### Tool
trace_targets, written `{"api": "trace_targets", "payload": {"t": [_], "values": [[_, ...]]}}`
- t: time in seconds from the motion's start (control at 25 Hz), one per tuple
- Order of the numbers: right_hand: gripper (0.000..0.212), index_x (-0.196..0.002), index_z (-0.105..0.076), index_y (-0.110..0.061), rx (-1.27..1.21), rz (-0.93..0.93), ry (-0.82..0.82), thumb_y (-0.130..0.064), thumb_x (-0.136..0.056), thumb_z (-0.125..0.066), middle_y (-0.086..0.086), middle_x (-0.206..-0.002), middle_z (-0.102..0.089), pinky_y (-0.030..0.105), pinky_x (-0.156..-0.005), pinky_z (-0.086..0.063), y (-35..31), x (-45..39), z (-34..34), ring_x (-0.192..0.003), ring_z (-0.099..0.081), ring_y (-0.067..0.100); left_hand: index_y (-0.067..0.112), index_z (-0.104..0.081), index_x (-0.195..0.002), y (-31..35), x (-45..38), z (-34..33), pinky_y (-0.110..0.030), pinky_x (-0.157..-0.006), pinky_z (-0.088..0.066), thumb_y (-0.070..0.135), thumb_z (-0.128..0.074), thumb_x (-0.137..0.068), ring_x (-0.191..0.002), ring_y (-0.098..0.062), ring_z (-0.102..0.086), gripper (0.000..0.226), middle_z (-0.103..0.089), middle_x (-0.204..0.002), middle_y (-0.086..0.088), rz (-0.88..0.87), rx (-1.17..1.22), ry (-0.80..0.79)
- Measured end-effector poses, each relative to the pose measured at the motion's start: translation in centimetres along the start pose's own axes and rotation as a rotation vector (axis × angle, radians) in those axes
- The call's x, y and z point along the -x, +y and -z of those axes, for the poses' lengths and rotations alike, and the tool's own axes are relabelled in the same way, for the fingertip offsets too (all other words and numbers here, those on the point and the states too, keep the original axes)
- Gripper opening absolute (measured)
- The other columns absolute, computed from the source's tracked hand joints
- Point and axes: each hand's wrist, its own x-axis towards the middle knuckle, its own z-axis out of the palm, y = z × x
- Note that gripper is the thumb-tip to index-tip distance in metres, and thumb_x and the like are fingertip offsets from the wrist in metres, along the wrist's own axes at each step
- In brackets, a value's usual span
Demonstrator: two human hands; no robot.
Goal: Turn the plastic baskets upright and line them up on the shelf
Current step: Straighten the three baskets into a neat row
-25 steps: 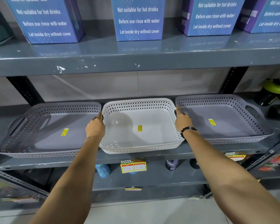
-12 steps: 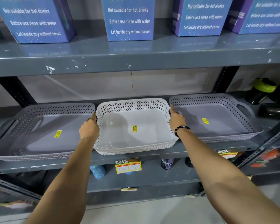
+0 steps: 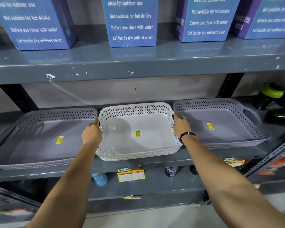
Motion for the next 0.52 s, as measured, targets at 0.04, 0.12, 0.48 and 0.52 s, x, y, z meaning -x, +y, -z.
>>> {"api": "trace_targets", "payload": {"t": [0.04,0.12,0.48,0.52], "values": [[0.07,-0.151,-0.007,-0.009,-0.002,0.001,-0.002,0.011,-0.089,-0.034,0.023,-0.093,-0.063,0.027,-0.057,-0.04,-0.1,-0.2,0.1,-0.068,-0.049,0.024,0.017,-0.026,-0.15,0.1,-0.3,0.0,-0.045,-0.078,-0.049,-0.002,-0.032,-0.093,-0.101,-0.042,-0.06,0.06,-0.062,-0.115,-0.025,0.0,-0.001,0.001],[0.07,-0.15,-0.008,-0.008,0.009,0.005,-0.001,0.011,-0.089,-0.034,0.021,-0.087,-0.061,0.027,-0.049,-0.037,-0.2,-0.7,0.1,-0.058,-0.047,0.021,0.017,-0.025,-0.15,0.3,-0.7,-0.1,-0.044,-0.078,-0.049,-0.002,-0.033,-0.093,-0.101,-0.042,-0.06,0.061,-0.062,-0.115,-0.025,0.002,-0.002,-0.001],[0.069,-0.15,-0.013,-0.01,-0.03,-0.003,0.031,0.011,-0.088,-0.035,0.022,-0.083,-0.061,0.027,-0.061,-0.037,-0.2,-1.3,-0.2,-0.068,-0.047,0.022,0.019,-0.029,-0.149,0.5,-1.2,-0.4,-0.041,-0.072,-0.046,0.001,-0.033,-0.095,-0.101,-0.043,-0.06,0.057,-0.063,-0.117,-0.026,0.044,0.032,0.013],[0.07,-0.15,-0.012,-0.01,-0.025,-0.005,0.027,0.011,-0.088,-0.035,0.019,-0.078,-0.06,0.026,-0.056,-0.036,-0.2,-1.3,-0.2,-0.063,-0.046,0.021,0.019,-0.029,-0.148,0.6,-1.1,-0.5,-0.04,-0.069,-0.043,0.0,-0.033,-0.095,-0.1,-0.043,-0.061,0.057,-0.063,-0.115,-0.026,0.046,0.032,0.013]]}}
